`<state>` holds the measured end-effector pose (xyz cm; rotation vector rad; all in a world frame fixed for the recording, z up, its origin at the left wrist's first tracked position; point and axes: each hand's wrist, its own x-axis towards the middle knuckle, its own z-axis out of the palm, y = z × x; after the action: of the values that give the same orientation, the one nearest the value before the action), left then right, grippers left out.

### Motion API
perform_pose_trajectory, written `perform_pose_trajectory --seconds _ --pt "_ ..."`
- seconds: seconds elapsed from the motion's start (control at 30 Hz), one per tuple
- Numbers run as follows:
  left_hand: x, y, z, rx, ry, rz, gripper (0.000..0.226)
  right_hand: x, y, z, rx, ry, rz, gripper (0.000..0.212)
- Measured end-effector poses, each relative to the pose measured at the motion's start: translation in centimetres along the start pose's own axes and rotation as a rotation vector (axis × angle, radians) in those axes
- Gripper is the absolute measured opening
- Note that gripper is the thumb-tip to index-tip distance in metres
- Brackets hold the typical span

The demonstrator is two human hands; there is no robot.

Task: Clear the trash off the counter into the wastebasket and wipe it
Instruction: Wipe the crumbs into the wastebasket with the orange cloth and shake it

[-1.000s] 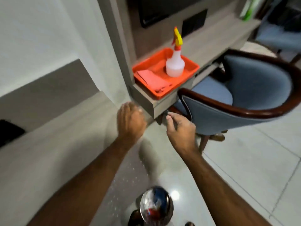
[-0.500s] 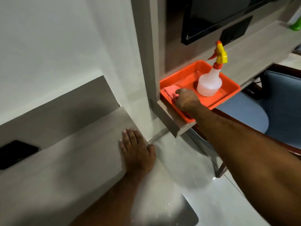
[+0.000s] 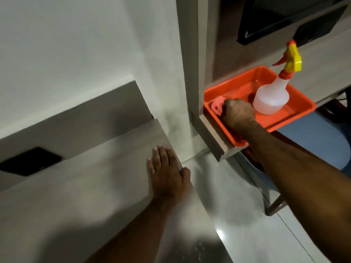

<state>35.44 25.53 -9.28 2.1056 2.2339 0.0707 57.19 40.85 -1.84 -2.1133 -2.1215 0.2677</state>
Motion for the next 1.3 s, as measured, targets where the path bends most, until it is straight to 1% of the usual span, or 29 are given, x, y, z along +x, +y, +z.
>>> perform_pose_trajectory --seconds 0.03,0.1,0.13,0.17,0.2,0.23,0.27,0.3,0.33,0.37,0.43,0.47,0.53,0.63,0.67,0.7,0.73,0.77,0.8,0.87,1.0,1.1,1.13,1.23,1.3 --pt "-0.1 0.0 0.0 0.003 0.001 0.002 0.078 -0.6 0.0 0.0 0.022 0.070 -0.017 0.027" --pt "-0.1 0.0 -0.1 0.000 0.013 0.001 0.078 -2.5 0.0 -0.4 0.066 0.305 -0.119 0.037" --pt "-0.1 0.0 0.1 -0.005 0.018 -0.002 0.079 -4.6 -0.1 -0.4 0.070 0.437 -0.186 0.039" --pt "-0.2 0.0 0.2 -0.008 0.019 -0.007 0.079 -7.2 -0.1 -0.4 0.106 0.541 -0.247 0.035" --pt "-0.2 0.0 0.3 -0.018 0.016 -0.011 0.080 -10.3 0.0 -0.3 0.138 0.606 -0.289 0.029" --pt "-0.2 0.1 0.4 -0.021 0.014 -0.014 0.080 -13.7 0.3 0.3 0.169 0.628 -0.299 0.022" --pt "0.0 -0.1 0.4 -0.018 0.011 -0.011 0.080 -17.3 0.8 1.5 0.208 0.615 -0.274 0.019" --pt "-0.1 -0.1 0.3 -0.015 0.013 0.001 0.078 -20.9 1.4 3.0 0.240 0.579 -0.227 0.019" --pt "-0.7 0.2 0.1 -0.028 0.031 0.017 0.075 -24.9 2.4 4.5 0.254 0.509 -0.174 0.020" --pt "-1.2 0.4 -0.1 -0.063 0.054 0.032 0.071 -28.5 3.3 6.2 0.263 0.382 -0.124 0.021" --pt "-1.7 0.4 -0.4 -0.121 0.106 0.073 0.063 -33.8 4.3 10.7 0.285 0.033 -0.050 0.024" --pt "-3.0 1.3 -0.6 -0.139 0.131 0.104 0.060 -36.8 5.0 12.2 0.285 -0.114 -0.008 0.026" --pt "-6.6 4.2 -1.2 -0.220 0.192 0.162 0.058 -41.7 6.4 15.4 0.305 -0.267 0.077 0.028" --pt "-15.6 9.1 -0.5 -0.401 0.378 0.307 0.054 -46.7 7.6 19.1 0.371 -0.366 0.192 0.025" --pt "-19.2 10.5 0.6 -0.455 0.407 0.381 0.053 -47.9 7.8 20.3 0.391 -0.372 0.216 0.025" --pt "-23.0 11.5 2.0 -0.489 0.385 0.452 0.053 -49.0 7.9 21.7 0.437 -0.373 0.253 0.024" --pt "-26.7 12.0 3.9 -0.497 0.327 0.507 0.053 -50.0 8.1 23.3 0.505 -0.360 0.298 0.023" --pt "-29.8 12.1 5.7 -0.488 0.251 0.550 0.053 -50.6 8.3 24.5 0.579 -0.348 0.345 0.023" --pt "-32.8 11.5 8.3 -0.469 0.156 0.556 0.053 -51.4 8.5 26.2 0.621 -0.362 0.378 0.024" --pt "-37.1 9.4 13.8 -0.446 -0.016 0.450 0.054 -52.3 8.7 30.0 0.577 -0.380 0.356 0.022" --pt "-41.1 3.3 24.3 -0.372 -0.241 0.051 0.057 -52.8 7.8 36.7 0.521 -0.332 0.354 0.019" --pt "-41.3 -1.3 31.7 -0.278 -0.393 -0.228 0.052 -53.0 7.0 41.6 0.499 -0.328 0.349 0.019" --pt "-41.1 -2.6 33.9 -0.291 -0.431 -0.356 0.051 -53.2 6.6 43.2 0.486 -0.321 0.352 0.022" --pt "-40.0 -5.0 38.8 -0.453 -0.564 -0.826 0.061 -53.7 5.5 47.0 0.434 -0.334 0.332 0.039" --pt "-39.5 -5.9 41.6 -0.669 -0.662 -1.045 0.063 -54.2 4.7 48.9 0.370 -0.332 0.313 0.044"
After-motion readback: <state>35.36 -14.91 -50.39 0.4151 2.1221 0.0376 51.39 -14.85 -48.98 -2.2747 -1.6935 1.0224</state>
